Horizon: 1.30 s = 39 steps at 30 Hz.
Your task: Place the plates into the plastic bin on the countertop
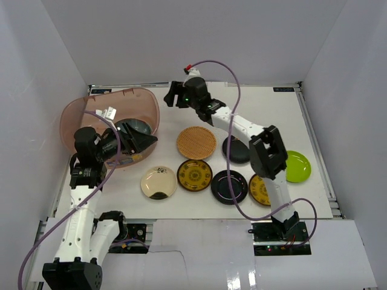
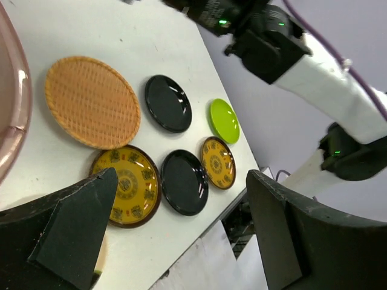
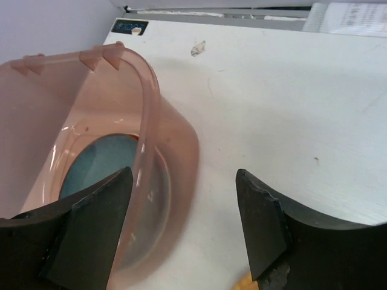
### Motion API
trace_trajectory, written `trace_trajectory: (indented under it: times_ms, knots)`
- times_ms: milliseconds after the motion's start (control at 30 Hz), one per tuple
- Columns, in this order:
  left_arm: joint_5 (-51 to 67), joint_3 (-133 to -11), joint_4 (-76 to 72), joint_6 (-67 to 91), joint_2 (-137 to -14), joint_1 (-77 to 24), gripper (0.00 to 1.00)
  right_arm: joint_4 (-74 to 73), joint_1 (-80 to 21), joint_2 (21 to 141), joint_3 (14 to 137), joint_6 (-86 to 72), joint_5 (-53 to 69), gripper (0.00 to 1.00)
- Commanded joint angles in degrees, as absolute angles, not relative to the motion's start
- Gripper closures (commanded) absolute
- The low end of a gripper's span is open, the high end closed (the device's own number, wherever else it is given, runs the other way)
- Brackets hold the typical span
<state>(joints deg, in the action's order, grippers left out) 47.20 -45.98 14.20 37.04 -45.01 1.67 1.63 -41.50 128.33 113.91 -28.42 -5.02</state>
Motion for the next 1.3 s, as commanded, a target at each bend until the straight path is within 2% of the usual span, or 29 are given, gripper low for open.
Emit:
trace_trajectory:
  times_ms: [0,67,100,133,167,200,300,333,367,467,600,700,933,1067,1200,1267]
  knots:
    - [46.94,-44.12,16.0,35.77,-44.47,-2.86,0.02,8.15,-37.2,112.98,96.27,-27.07,5.24,0.24]
    - [40.83,-44.12,14.95,36.65,-46.39,-7.45,0.02,14.64,-35.08,101.55,84.17,-27.68,7.28,0.29]
    - [33.73,-44.21,13.98,37.09,-48.32,-13.74,0.02,15.98,-32.98,95.16,73.84,-27.69,8.69,0.41]
    - [33.66,-44.3,13.45,37.09,-48.34,-17.54,0.02,15.91,-31.92,92.4,69.56,-27.6,9.05,0.46]
    - [25.22,-44.3,13.1,37.26,-50.78,-24.63,0.02,16.0,-30.86,89.33,65.35,-27.25,9.4,0.52]
    - [20.87,-44.47,12.75,37.79,-52.11,-27.74,0.02,15.91,-28.94,83.73,57.21,-26.99,9.84,0.65]
    - [5.31,-42.37,8.37,41.39,-56.68,-36.63,0.05,15.91,-24.72,72.91,46.53,-27.33,11.24,0.81]
    - [1.97,-41.49,5.04,42.27,-57.65,-37.96,0.12,16.0,-23.74,70.6,40.58,-27.6,11.95,0.81]
    - [-5.38,-39.48,3.36,44.54,-59.83,-39.8,0.15,15.91,-21.9,68.23,37.99,-27.86,13.78,0.81]
    - [-13.59,-36.75,-4.38,47.1,-63.97,-41.57,0.23,14.51,-19.7,60.31,30.25,-27.6,15.9,0.8]
    - [-25.8,-35.07,-9.75,51.41,-71.61,-43.24,0.24,11.61,-18.98,50.81,24.88,-26.11,18.1,0.78]
    - [-29.78,-34.72,-14.49,51.86,-74.7,-43.24,0.25,9.59,-18.72,46.69,21.98,-25.75,19.77,0.77]
    - [-30.85,-40.69,-15.29,51.41,-88.92,-42.63,0.28,6.34,-18.72,40.61,18.98,-26.28,24.96,0.74]
    - [-30.68,-40.87,-15.99,52.29,-92.36,-41.93,0.3,2.99,-18.72,36.4,20.12,-25.58,24.0,0.73]
    - [-29.88,-41.48,-19.41,51.86,-95.09,-41.31,0.36,2.81,-18.81,36.03,19.69,-26.45,26.19,0.73]
    - [-29.01,-42.18,-21.09,51.16,-96.58,-40.96,0.5,2.9,-18.72,35.77,19.07,-26.89,27.06,0.73]
